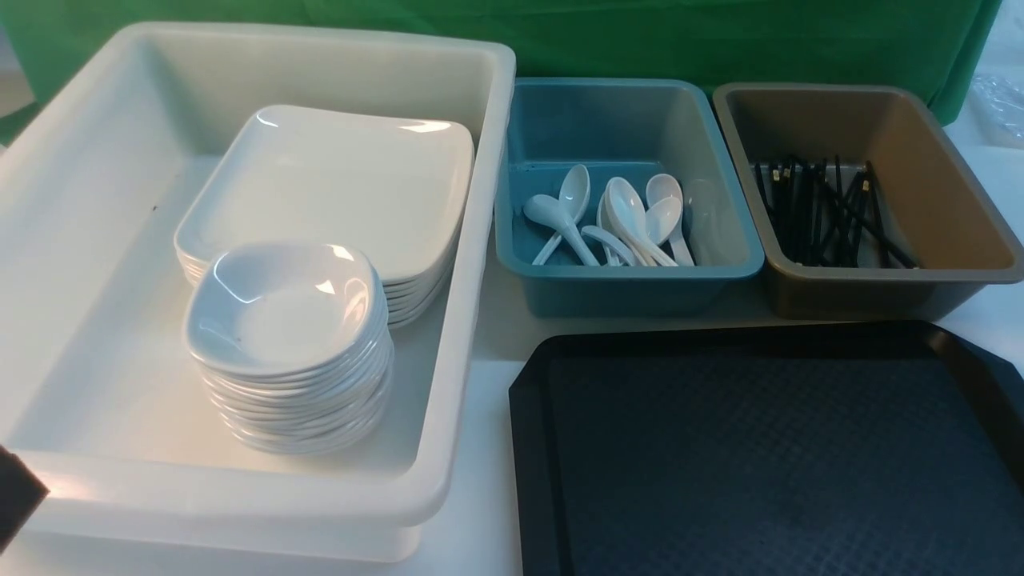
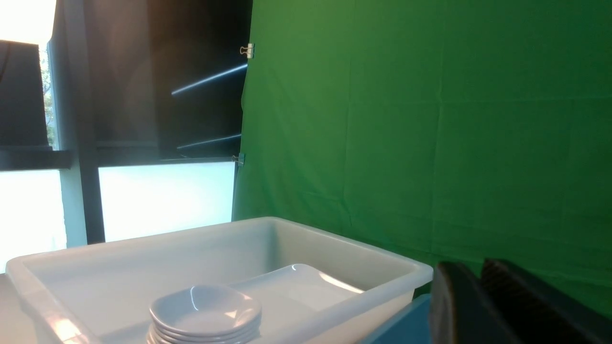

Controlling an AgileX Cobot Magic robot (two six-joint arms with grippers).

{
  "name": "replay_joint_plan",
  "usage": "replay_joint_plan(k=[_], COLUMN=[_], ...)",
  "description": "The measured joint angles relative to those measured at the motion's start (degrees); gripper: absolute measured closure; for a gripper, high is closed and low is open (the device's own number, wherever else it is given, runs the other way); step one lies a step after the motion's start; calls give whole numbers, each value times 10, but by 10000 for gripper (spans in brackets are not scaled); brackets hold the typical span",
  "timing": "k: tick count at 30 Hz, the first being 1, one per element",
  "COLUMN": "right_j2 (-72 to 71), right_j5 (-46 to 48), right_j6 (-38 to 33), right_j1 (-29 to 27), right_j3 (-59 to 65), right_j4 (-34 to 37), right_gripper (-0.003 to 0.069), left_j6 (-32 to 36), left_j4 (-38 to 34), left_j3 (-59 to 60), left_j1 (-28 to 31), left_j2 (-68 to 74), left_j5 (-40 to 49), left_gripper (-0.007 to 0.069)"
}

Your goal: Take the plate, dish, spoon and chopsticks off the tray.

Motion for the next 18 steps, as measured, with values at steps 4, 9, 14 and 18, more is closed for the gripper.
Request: replay_joint_plan(k=[4,9,14,18], right_j2=[0,0,0,0], right_j5=[0,0,0,0], right_j6=[0,0,0,0], right_j1=[0,0,0,0], right_j3=[0,0,0,0], right_j4=[0,0,0,0], right_gripper=[534,522,503,493], left_j6=[8,13,33,36], left_j4=[44,85,122,137], left_j3=[0,0,0,0], left_j1=[0,0,0,0], left_j2=[0,0,0,0], left_j5=[2,11,11,11], left_gripper=[622,622,622,622])
